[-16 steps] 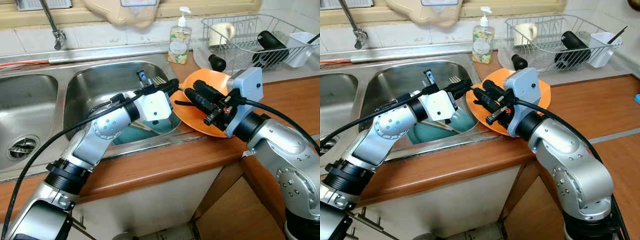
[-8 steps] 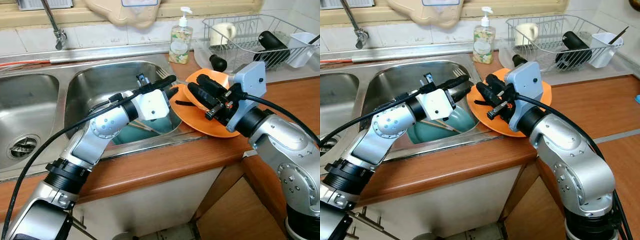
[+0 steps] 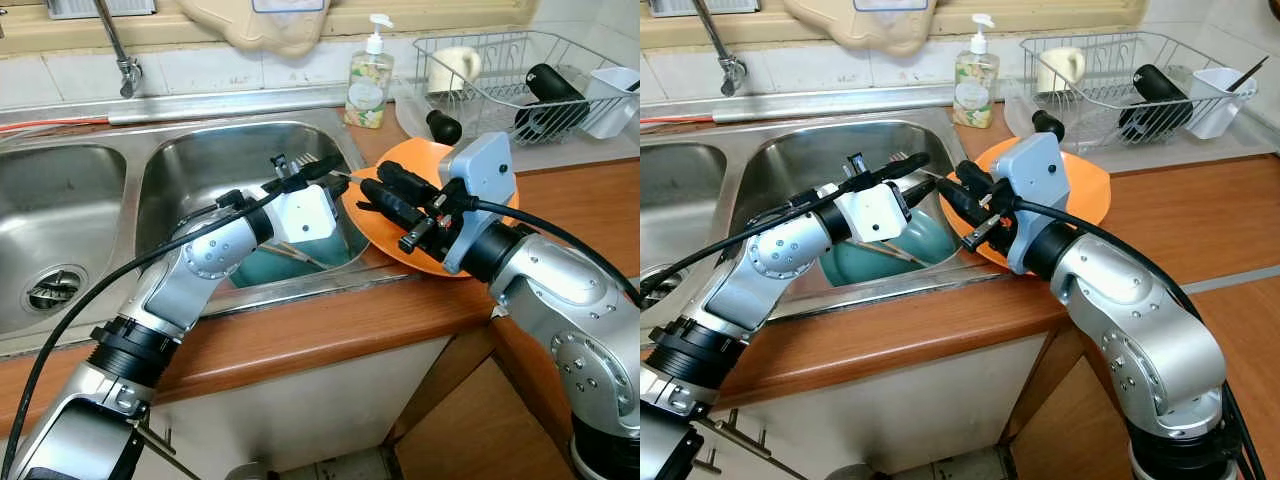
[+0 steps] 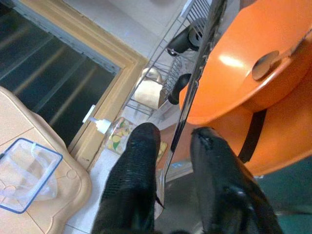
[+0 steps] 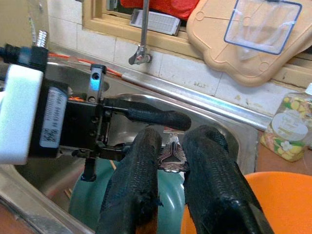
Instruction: Kitchen organization
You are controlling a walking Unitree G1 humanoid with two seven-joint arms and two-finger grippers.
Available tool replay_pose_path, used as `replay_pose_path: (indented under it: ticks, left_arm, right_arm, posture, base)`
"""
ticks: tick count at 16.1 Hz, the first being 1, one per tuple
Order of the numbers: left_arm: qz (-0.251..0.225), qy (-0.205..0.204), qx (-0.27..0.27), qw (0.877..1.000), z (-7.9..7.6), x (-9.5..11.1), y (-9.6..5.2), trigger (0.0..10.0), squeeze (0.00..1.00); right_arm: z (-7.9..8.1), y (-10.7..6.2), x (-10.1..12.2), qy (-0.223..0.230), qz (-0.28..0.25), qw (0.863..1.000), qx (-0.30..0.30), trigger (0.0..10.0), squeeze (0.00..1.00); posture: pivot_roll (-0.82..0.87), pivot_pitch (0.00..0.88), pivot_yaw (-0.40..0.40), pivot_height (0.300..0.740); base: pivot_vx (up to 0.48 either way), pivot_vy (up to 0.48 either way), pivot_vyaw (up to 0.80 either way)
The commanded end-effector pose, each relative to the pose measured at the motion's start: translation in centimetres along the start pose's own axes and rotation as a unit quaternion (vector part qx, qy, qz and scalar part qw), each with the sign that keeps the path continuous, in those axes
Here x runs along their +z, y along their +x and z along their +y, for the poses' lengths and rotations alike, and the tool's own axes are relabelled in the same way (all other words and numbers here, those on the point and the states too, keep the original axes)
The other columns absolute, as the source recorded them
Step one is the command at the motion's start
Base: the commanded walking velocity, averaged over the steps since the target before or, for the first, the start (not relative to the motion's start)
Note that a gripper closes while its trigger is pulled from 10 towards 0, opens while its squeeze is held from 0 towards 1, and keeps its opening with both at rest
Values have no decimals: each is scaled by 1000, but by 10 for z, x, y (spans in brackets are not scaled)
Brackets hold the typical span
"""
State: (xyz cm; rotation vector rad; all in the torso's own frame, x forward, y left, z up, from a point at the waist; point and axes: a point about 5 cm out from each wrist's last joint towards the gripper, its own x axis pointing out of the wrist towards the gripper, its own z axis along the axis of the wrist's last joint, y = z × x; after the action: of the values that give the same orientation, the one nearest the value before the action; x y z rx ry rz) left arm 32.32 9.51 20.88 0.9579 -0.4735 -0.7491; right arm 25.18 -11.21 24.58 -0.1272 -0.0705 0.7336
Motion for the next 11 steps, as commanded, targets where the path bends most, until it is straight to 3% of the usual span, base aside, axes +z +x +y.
replay_pose_path:
  ticks: [1,6,7,8,9,11]
  left_arm:
    - [1,10,-5,1000,3,1,3,0,0]
    - [0,14,-16,1000,-1,0,3,0,0]
    - [1,16,-17,1000,-1,0,3,0,0]
    - [3,18,-17,1000,-1,-1,3,0,0]
    - [5,19,-17,1000,-1,-1,3,0,0]
    - [8,23,-13,1000,1,-2,3,0,0]
  right_arm:
    - [3,0,3,-5,-1,1000,10,0,0]
    - [0,1,3,-6,0,1000,-4,0,0]
    - [0,1,3,-7,0,1000,-5,1843,0]
    - [0,1,3,-6,2,1000,-5,7255,0]
    - [0,2,2,-6,3,1000,-6,10000,0]
    - [-1,2,3,-2,0,1000,-17,10000,0]
  posture:
    - [-88,0,18,740]
    - [-91,0,18,740]
    - [-91,0,18,740]
    - [-91,0,18,740]
    - [-91,0,20,740]
    - [-91,0,20,740]
  base:
    - [0,0,0]
    - [0,0,0]
    - [0,0,0]
    - [0,0,0]
    - [0,0,0]
    - [0,0,0]
